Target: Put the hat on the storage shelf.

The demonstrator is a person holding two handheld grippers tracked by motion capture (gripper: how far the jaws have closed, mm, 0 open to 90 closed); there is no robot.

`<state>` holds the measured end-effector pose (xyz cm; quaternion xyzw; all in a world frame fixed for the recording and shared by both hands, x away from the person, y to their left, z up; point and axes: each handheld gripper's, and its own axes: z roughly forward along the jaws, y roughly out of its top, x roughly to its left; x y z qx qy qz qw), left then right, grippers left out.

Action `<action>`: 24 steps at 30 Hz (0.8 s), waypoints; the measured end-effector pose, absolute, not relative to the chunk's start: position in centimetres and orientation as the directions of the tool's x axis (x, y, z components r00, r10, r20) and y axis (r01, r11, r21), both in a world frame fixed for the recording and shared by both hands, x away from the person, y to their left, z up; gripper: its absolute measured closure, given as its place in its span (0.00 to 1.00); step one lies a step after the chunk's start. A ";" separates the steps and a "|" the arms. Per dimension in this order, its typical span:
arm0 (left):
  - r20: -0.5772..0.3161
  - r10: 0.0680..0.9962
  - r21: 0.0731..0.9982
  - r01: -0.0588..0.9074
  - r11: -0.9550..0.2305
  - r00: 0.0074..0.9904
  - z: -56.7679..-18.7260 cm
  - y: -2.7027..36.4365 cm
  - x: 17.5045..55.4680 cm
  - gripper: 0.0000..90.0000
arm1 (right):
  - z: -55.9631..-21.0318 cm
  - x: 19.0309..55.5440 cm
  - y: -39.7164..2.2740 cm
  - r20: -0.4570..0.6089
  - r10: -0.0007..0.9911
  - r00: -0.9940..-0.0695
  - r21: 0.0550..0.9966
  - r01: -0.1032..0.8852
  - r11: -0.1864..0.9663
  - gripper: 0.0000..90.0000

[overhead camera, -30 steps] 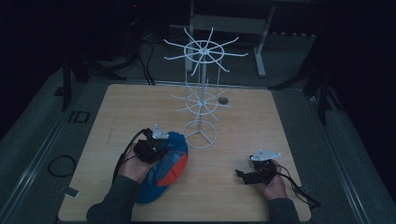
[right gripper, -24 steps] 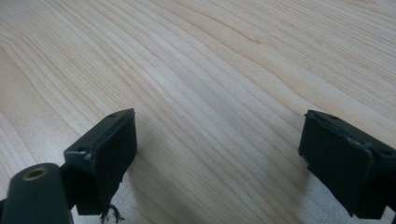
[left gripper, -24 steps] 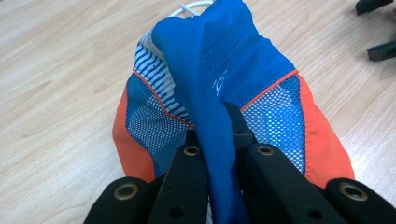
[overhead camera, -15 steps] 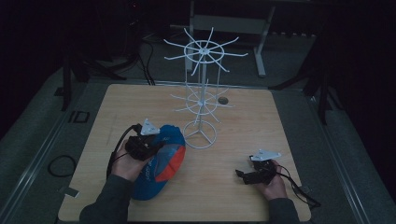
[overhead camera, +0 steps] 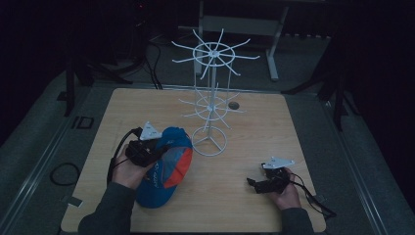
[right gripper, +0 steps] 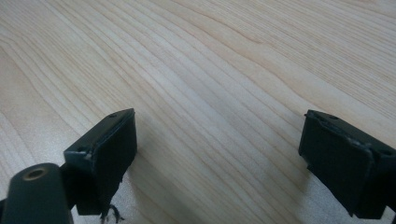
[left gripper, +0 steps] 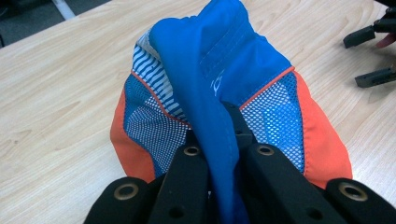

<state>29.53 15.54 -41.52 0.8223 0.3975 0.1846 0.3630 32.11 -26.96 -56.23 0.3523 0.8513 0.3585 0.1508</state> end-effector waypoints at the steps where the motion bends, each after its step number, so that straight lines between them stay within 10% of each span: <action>1: 0.015 0.788 0.746 0.518 -0.418 0.615 -41.4 15.6 29.5 1.00 | -56.2 32.1 -27.0 -0.005 0.707 -0.707 0.716 0.491 0.496 0.12; 24: 0.032 0.794 0.792 0.469 -0.391 0.607 -38.7 16.7 29.3 1.00 | -56.2 32.1 -27.0 -0.005 0.707 -0.707 0.716 0.491 0.496 0.12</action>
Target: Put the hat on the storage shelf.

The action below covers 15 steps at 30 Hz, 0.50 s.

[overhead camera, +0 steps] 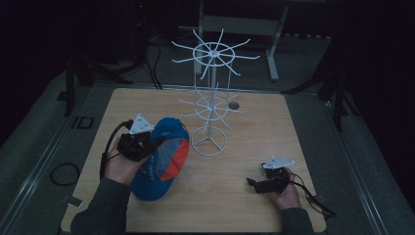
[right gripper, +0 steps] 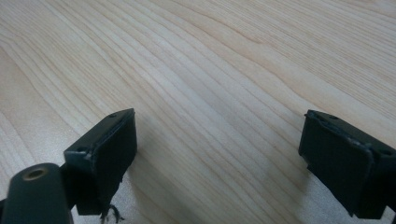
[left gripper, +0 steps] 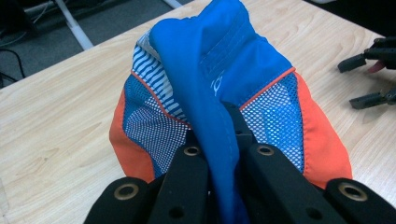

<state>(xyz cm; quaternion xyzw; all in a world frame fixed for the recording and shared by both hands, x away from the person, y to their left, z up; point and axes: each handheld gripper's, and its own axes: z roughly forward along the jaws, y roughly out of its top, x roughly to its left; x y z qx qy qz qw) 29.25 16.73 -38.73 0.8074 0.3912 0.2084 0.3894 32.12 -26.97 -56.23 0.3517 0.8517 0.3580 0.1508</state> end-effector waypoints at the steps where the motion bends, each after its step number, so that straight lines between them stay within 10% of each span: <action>1: 0.032 0.794 0.793 0.468 -0.390 0.607 -38.6 16.8 29.2 1.00 | -56.2 32.1 -27.0 -0.005 0.707 -0.707 0.716 0.491 0.497 0.12; 15: 0.026 0.792 0.814 0.447 -0.371 0.610 -37.6 17.4 29.2 1.00 | -56.2 32.1 -27.0 -0.006 0.707 -0.707 0.716 0.490 0.496 0.12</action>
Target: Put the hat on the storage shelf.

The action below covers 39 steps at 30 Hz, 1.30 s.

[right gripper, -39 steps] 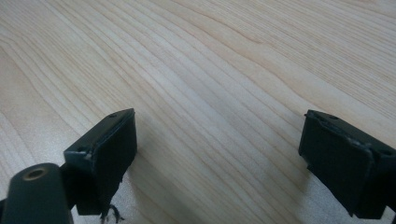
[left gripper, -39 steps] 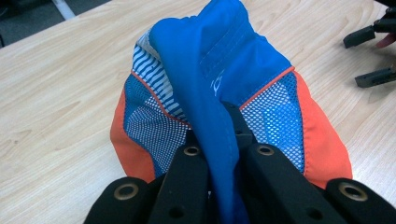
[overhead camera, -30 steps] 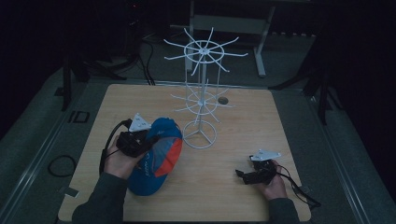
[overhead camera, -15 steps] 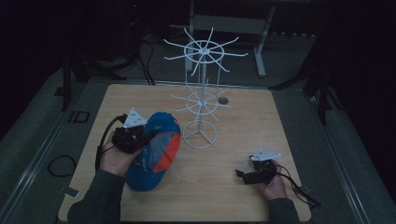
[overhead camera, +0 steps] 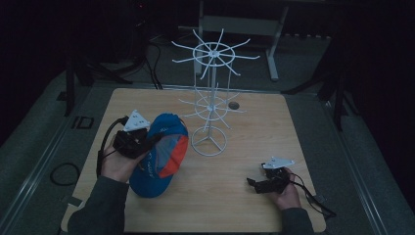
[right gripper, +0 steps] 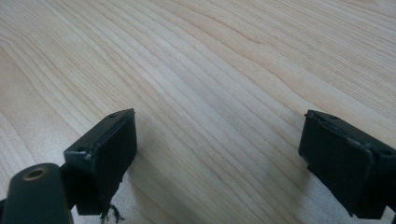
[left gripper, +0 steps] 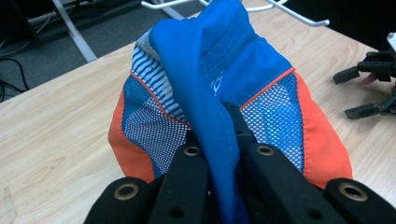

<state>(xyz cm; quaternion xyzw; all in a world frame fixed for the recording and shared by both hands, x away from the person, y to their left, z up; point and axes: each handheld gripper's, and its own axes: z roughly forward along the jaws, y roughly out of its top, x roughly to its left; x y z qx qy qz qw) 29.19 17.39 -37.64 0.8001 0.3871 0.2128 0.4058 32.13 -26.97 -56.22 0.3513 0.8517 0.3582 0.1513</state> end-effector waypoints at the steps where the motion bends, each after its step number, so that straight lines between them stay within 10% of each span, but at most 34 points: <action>1: 0.025 0.792 0.815 0.447 -0.369 0.610 -37.6 17.5 29.2 1.00 | -56.2 32.1 -27.0 -0.006 0.707 -0.707 0.716 0.490 0.496 0.12; 39: 0.004 0.771 0.875 0.371 -0.312 0.637 -34.2 20.6 29.2 1.00 | -56.2 32.1 -27.0 -0.006 0.707 -0.708 0.718 0.489 0.496 0.13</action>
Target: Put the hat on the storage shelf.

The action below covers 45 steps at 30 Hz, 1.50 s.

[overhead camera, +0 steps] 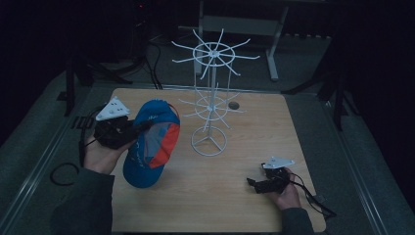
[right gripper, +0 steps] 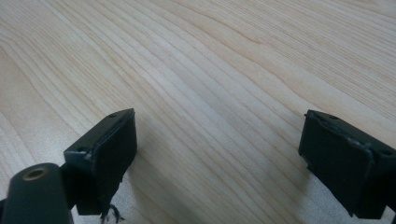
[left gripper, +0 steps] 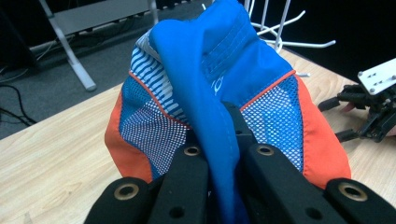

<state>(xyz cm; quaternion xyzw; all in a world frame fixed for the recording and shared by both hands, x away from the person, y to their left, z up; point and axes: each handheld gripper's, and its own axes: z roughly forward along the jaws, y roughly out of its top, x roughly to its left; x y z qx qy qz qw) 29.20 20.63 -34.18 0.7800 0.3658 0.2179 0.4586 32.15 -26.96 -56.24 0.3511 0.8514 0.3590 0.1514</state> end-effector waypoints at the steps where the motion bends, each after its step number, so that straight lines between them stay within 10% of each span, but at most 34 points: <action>1: 0.006 0.769 0.876 0.368 -0.313 0.639 -34.1 20.7 29.2 1.00 | -56.2 32.1 -27.0 -0.006 0.707 -0.707 0.717 0.490 0.496 0.12; 45: 0.001 0.742 0.922 0.286 -0.260 0.670 -33.1 21.4 29.3 1.00 | -56.2 32.1 -27.0 -0.006 0.706 -0.708 0.717 0.490 0.497 0.12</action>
